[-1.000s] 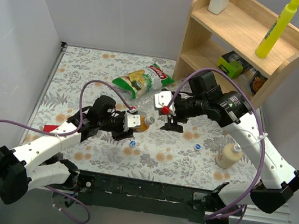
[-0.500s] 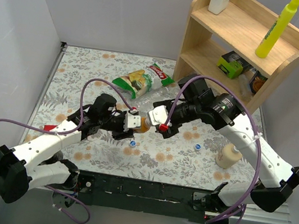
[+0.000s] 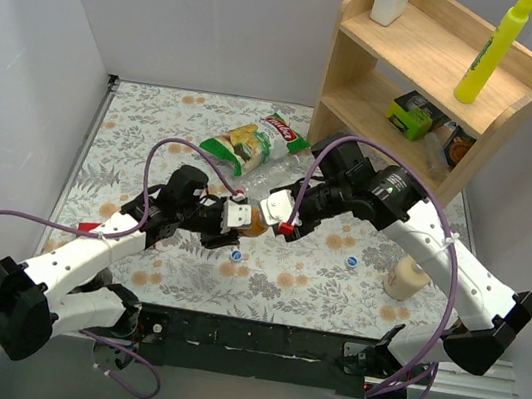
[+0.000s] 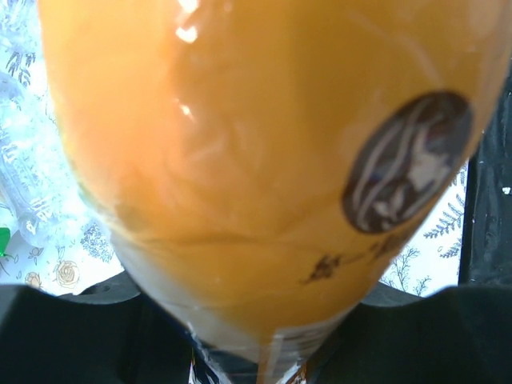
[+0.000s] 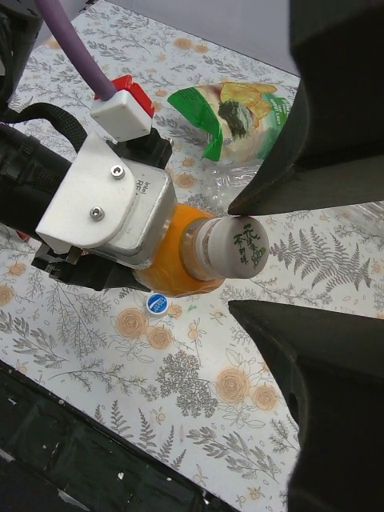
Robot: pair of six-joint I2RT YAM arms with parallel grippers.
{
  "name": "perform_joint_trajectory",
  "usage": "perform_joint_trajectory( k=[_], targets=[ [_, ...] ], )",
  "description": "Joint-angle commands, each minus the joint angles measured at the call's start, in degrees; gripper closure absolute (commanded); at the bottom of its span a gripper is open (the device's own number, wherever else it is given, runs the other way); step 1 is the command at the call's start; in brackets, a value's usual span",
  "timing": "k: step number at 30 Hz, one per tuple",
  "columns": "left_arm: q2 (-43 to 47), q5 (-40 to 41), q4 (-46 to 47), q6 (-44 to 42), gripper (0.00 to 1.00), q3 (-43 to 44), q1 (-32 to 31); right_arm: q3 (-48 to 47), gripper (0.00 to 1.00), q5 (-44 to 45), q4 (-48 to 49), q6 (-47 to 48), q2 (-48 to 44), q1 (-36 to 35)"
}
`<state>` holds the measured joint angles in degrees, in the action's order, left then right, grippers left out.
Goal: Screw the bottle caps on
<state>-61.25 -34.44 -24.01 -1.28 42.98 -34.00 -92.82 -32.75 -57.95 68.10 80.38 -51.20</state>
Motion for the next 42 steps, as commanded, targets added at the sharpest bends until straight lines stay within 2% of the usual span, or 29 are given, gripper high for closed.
perform_joint_trajectory(
  k=[1, 9, 17, 19, 25, 30, 33, 42],
  targets=[
    [0.08, -1.95, 0.98, -0.13, 1.0, 2.28, -0.37, 0.27, 0.49, 0.06, 1.26, 1.07, 0.48, -0.57],
    [0.17, -1.69, 3.17, 0.05, 1.0, 2.28, -0.37, -2.28, 0.76, 0.41, -1.37, -0.32, 3.64, -0.57],
    [3.86, 8.85, 18.64, 2.6, 1.0, -2.46, -1.07, -12.54, 0.99, 0.76, -3.65, -21.12, 12.6, 0.04],
    [4.21, 11.93, 22.59, 3.56, 1.0, -2.9, -1.16, -15.8, 0.99, -0.46, -5.23, -26.23, 15.5, 1.18],
    [5.79, 18.96, 29.71, 7.25, 1.0, -4.66, -1.6, -17.04, 0.99, -2.22, -3.92, -37.84, 19.46, 5.13],
    [5.8, 28.52, 32.27, 7.61, 1.0, -5.72, -2.91, -13.89, 0.99, -4.87, -1.82, -54.97, 21.84, 10.24],
    [4.83, 30.65, 31.31, 7.78, 1.0, -5.28, -3.0, -12.65, 0.99, -4.69, -1.81, -57.27, 22.01, 10.42],
    [4.74, 28.99, 27.88, 10.42, 1.0, -5.01, -3.09, -15.38, 0.99, -2.58, -0.58, -60.1, 23.24, 10.42]
  ],
)
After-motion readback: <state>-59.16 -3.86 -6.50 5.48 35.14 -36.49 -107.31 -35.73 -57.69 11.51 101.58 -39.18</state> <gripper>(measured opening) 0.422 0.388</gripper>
